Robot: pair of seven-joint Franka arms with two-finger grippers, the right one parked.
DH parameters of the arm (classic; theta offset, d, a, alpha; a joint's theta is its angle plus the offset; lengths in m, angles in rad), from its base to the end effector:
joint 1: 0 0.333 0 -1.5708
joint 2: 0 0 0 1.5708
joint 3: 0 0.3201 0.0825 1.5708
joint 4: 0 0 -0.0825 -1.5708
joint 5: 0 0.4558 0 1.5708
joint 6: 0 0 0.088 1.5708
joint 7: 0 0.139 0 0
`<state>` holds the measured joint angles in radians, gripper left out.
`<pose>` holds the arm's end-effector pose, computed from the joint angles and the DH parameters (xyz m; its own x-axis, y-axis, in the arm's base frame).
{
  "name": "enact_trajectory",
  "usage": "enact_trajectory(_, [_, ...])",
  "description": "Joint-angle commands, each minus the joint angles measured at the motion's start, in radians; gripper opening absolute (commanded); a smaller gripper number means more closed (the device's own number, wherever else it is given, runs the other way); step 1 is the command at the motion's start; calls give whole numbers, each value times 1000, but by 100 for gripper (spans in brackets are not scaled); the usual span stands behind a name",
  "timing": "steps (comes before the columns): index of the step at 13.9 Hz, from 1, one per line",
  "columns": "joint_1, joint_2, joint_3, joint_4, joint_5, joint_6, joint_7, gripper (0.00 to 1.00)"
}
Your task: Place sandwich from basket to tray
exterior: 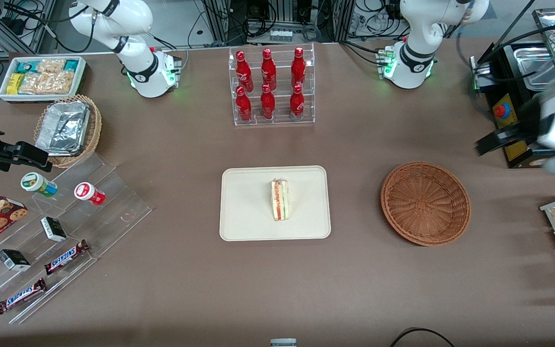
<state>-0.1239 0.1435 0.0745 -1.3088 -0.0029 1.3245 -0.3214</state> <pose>0.6387 -0.0356 0.6250 0.9559 0.2689 -0.1181 0.2651 -0.9631 -0.0475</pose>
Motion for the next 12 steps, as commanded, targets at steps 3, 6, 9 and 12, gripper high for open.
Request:
enact_trajectory(3, [104, -143, -16, -147, -20, -16, 330, 99])
enact_trajectory(6, [107, -194, -13, -219, -17, -4, 348, 99])
enact_trajectory(9, [95, -179, -18, -192, -8, -10, 340, 99])
enact_trajectory(12, [93, -167, -21, -182, -6, -7, 344, 99])
